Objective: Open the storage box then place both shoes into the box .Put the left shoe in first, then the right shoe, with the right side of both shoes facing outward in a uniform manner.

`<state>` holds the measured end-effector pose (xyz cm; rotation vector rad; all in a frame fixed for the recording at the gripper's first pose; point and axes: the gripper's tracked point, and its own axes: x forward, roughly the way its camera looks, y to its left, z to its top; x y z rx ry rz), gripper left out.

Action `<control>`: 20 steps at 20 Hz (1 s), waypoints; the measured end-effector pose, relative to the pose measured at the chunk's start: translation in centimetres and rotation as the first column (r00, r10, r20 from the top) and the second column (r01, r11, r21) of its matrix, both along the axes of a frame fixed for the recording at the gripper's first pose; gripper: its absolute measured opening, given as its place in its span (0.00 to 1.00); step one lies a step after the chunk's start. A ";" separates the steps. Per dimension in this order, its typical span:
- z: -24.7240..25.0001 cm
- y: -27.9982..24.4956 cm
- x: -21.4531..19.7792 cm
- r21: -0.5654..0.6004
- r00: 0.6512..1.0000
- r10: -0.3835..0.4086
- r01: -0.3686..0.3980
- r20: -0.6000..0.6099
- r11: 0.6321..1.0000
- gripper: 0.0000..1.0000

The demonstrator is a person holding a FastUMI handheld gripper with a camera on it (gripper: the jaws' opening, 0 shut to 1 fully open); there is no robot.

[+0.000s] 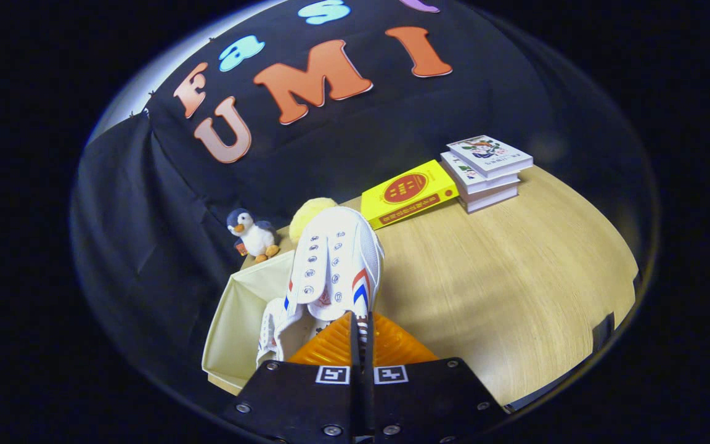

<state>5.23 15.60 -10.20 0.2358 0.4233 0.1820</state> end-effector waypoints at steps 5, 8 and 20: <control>0.2 7.3 -0.5 -0.003 0.999 0.040 -0.040 -0.009 0.999 0.00; -1.2 9.9 -0.7 -0.041 0.998 0.048 -0.049 -0.043 0.998 0.00; -6.6 12.0 -0.2 -0.225 0.989 -0.039 0.006 -0.145 0.974 0.03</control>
